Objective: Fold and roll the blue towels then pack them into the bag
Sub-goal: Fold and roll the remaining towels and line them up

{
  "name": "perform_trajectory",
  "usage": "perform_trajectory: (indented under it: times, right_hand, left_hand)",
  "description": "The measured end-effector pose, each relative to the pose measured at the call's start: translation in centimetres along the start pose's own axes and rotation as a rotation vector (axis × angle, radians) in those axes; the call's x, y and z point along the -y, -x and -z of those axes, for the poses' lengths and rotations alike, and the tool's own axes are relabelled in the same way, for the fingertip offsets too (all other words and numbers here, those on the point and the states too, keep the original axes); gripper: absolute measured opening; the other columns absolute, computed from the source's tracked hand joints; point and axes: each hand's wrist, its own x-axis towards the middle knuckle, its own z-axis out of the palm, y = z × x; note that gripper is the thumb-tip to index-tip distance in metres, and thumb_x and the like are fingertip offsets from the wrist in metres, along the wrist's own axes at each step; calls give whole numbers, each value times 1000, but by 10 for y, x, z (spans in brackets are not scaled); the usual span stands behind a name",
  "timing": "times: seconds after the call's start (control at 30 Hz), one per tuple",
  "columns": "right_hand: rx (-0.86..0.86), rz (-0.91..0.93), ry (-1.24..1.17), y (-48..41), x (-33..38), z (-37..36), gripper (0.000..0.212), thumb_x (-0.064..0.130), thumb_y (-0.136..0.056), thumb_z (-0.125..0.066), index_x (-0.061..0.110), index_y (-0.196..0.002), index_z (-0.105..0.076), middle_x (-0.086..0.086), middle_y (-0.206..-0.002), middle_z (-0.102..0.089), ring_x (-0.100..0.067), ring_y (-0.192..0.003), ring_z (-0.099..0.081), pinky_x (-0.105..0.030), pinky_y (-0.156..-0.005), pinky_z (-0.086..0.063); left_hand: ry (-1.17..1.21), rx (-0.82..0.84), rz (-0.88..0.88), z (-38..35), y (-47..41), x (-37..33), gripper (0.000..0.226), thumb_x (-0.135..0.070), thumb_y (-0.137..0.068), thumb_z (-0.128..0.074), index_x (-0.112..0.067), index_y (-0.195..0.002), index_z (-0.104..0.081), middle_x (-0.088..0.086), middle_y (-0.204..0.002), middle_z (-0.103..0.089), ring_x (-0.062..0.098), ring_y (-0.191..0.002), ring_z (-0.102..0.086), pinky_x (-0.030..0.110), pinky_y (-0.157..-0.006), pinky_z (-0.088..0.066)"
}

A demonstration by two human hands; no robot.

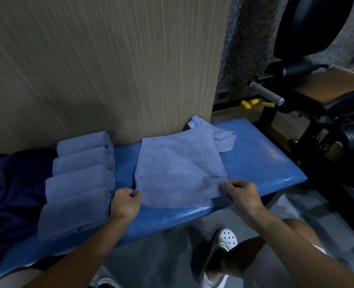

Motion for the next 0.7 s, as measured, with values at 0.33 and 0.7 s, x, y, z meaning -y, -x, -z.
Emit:
perform_trajectory:
  times: [0.33, 0.7]
  right_hand:
    - [-39, -66, 29, -9, 0, 4, 27, 11, -81, -72, 13, -59, -57, -13, -67, -53, -23, -64, -51, -41, -59, -44]
    - [-102, 24, 497, 3, -12, -2, 30, 13, -73, -77, 8, -54, -54, -7, -55, -50, -23, -57, -49, -29, -53, -33]
  left_hand:
    - [167, -16, 108, 7, -3, -4, 34, -11, -89, -62, -8, -58, -49, 8, -54, -45, 18, -55, -45, 33, -54, -47]
    - [83, 108, 154, 5, 1, -4, 26, -3, -83, -58, -4, -59, -48, 9, -56, -46, 20, -54, -47, 26, -52, -34]
